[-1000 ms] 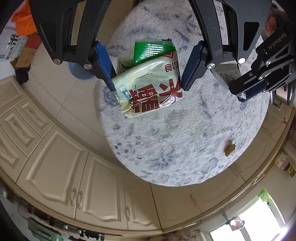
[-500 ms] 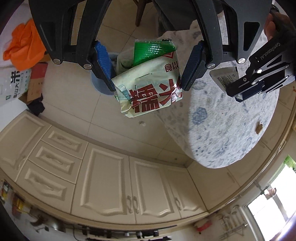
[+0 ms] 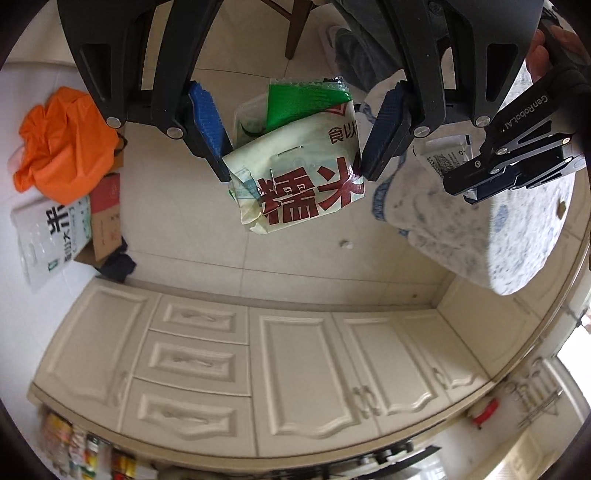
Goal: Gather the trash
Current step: 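Carry the barcode slip and rice package in both tools over the blue bucket, then open both tools above the blue bucket to drop the items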
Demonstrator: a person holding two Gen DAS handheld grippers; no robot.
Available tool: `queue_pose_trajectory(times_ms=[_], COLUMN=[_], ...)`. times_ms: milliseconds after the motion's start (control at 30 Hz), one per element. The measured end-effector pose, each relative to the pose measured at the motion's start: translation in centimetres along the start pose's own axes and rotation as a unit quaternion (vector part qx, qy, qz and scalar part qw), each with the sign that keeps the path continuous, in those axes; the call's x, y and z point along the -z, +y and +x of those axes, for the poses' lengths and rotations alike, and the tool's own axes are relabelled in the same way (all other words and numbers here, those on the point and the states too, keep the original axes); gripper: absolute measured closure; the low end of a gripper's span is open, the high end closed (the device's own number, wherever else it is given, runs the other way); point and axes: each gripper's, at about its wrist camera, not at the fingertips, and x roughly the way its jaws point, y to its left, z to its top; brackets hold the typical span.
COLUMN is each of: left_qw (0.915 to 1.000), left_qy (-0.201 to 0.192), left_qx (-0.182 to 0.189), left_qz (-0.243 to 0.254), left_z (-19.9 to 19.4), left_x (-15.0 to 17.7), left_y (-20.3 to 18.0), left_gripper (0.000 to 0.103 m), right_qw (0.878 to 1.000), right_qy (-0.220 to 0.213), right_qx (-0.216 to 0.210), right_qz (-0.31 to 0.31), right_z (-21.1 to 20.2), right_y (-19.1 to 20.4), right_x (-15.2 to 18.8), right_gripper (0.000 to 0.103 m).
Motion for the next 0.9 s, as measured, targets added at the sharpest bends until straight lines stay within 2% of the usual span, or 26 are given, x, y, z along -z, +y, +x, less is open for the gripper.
queue_pose_trajectory(times_ms=[67, 233, 367, 533, 633, 700, 733, 800, 900], left_qw=[0.9999, 0.9988, 0.9978, 0.9972, 0.9966, 0.9961, 0.9958, 0.995, 0.9947], left_qy=[0.01, 0.035, 0.046, 0.054, 0.039, 0.029, 0.024, 0.017, 0.009], left_qx=[0.001, -0.011, -0.033, -0.05, -0.072, -0.083, -0.087, -0.097, -0.1], left_qz=[0.006, 0.031, 0.034, 0.015, 0.004, -0.005, -0.009, -0.013, -0.021], left_z=[1.7, 5.5, 7.7, 8.9, 8.2, 7.7, 7.5, 7.1, 6.5], left_x=[-1.0, -3.1, -4.1, -4.4, -3.7, -3.3, -2.8, -2.3, -1.2], left_y=[-0.7, -2.0, -2.5, -2.0, -1.6, -1.2, -1.2, -0.9, -0.9], left_gripper=[0.079, 0.065, 0.041, 0.038, 0.031, 0.023, 0.023, 0.023, 0.022], right_qw=[1.0, 0.999, 0.999, 0.999, 0.999, 0.999, 0.999, 0.999, 0.999], right_qy=[0.003, 0.01, 0.018, 0.035, 0.04, 0.038, 0.038, 0.036, 0.033], right_qx=[0.006, 0.016, 0.021, 0.014, 0.007, 0.015, 0.018, 0.014, 0.008], right_qz=[0.012, 0.026, 0.031, 0.025, 0.015, 0.006, 0.004, -0.002, -0.008], right_z=[0.3, 0.9, 2.0, 3.7, 4.4, 4.7, 4.8, 4.8, 4.7], right_y=[-1.2, -2.9, -3.3, -2.7, -1.7, -0.8, -0.5, 0.4, 1.4], right_x=[0.1, 0.4, 0.5, 0.5, 0.4, 0.3, 0.2, 0.1, -0.2], right_gripper=[0.031, 0.031, 0.031, 0.031, 0.031, 0.029, 0.028, 0.017, 0.013])
